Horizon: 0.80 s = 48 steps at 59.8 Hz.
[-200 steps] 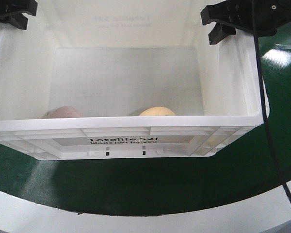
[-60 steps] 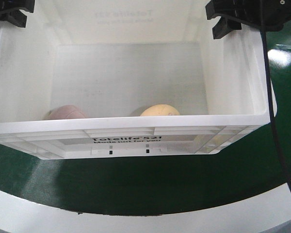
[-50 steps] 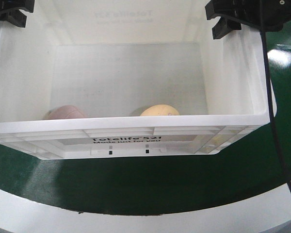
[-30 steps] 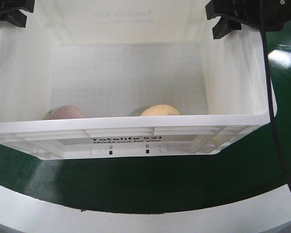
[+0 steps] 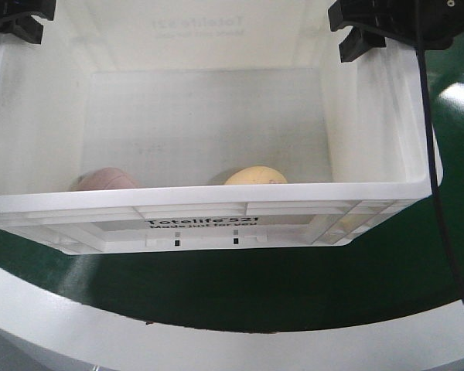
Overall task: Place moving items into box and shelve
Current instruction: 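Hold the tote with both grippers while the base drives away from the conveyor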
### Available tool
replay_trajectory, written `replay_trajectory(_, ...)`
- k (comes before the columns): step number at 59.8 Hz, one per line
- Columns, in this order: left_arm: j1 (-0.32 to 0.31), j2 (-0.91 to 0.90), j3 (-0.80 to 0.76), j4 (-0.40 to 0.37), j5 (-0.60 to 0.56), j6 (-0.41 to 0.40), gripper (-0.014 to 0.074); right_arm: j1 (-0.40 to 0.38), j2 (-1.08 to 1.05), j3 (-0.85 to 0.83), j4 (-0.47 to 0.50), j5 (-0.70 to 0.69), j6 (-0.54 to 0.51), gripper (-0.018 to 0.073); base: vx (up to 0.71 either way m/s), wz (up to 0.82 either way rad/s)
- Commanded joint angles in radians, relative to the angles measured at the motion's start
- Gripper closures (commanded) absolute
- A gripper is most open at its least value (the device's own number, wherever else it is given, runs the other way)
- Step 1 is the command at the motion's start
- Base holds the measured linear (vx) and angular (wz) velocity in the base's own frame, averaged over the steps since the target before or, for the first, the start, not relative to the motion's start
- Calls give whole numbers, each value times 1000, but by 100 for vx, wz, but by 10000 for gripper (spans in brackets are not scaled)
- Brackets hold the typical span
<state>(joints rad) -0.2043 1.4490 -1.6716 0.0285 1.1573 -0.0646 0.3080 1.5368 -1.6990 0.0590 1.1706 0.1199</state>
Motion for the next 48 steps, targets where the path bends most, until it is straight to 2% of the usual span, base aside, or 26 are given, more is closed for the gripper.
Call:
replay_trajectory(1,-3,-60,-43,-6,-95,11,603,-7,-52,-37,-45,-98,21,564,-3,13)
replay_trajectory(48,-3,-60,-43,-6,-95,11,603,-7,-52,-37,-46,-98,21,564,-6,32)
